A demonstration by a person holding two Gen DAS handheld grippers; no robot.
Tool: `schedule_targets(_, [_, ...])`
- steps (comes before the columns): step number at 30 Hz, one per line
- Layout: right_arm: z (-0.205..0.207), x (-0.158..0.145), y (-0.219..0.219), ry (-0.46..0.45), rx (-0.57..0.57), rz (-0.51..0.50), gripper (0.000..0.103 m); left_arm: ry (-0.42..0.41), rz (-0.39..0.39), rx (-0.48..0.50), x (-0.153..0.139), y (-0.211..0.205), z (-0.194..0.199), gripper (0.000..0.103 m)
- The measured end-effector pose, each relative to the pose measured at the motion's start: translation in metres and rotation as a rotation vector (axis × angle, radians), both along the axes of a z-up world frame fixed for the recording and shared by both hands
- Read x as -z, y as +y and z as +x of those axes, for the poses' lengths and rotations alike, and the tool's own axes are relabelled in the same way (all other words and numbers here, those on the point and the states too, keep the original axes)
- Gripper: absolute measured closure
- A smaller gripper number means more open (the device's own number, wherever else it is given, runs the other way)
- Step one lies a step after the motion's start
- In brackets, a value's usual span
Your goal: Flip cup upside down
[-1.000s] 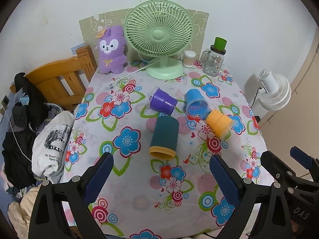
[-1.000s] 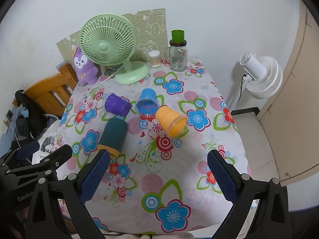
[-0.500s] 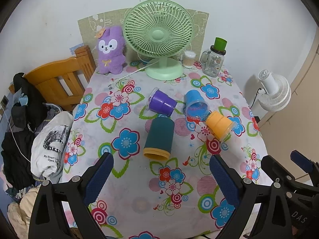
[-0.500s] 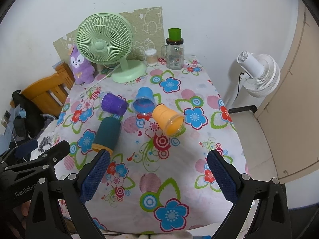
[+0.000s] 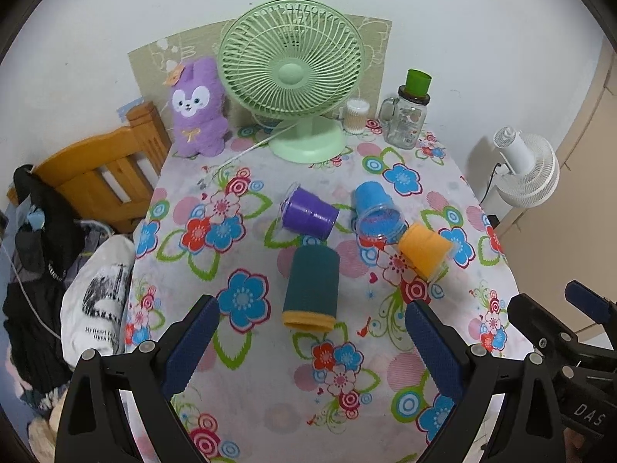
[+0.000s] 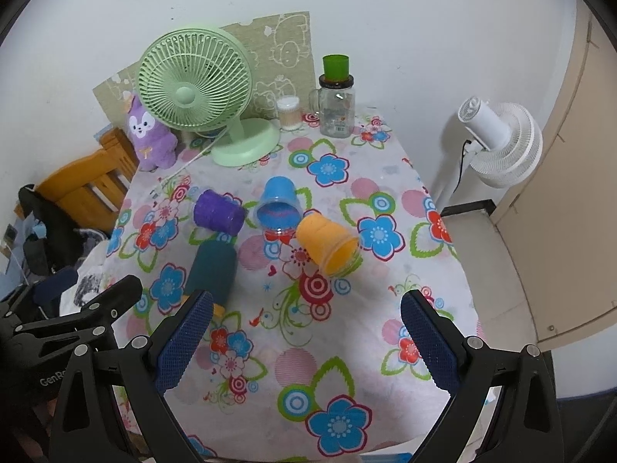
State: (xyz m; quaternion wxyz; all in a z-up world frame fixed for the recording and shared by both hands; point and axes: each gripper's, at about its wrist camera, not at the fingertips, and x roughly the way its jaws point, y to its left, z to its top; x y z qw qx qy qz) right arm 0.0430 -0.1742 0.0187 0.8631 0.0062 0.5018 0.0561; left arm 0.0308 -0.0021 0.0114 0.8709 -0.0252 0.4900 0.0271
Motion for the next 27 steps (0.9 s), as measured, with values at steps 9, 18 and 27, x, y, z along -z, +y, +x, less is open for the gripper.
schedule_targets(9, [0.029, 0.0, 0.004, 0.031, 0.013, -0.036, 0.004, 0.032, -0.021, 0.051, 0.003, 0.001, 0.04, 0.005])
schedule_targets(18, [0.095, 0.025, -0.011, 0.092, -0.045, -0.03, 0.004, 0.105, -0.051, -0.033, 0.031, -0.01, 0.104, 0.005])
schedule_targets(27, [0.165, 0.062, -0.035, 0.136, -0.072, -0.039, 0.004, 0.184, -0.02, -0.056, 0.068, -0.039, 0.175, 0.005])
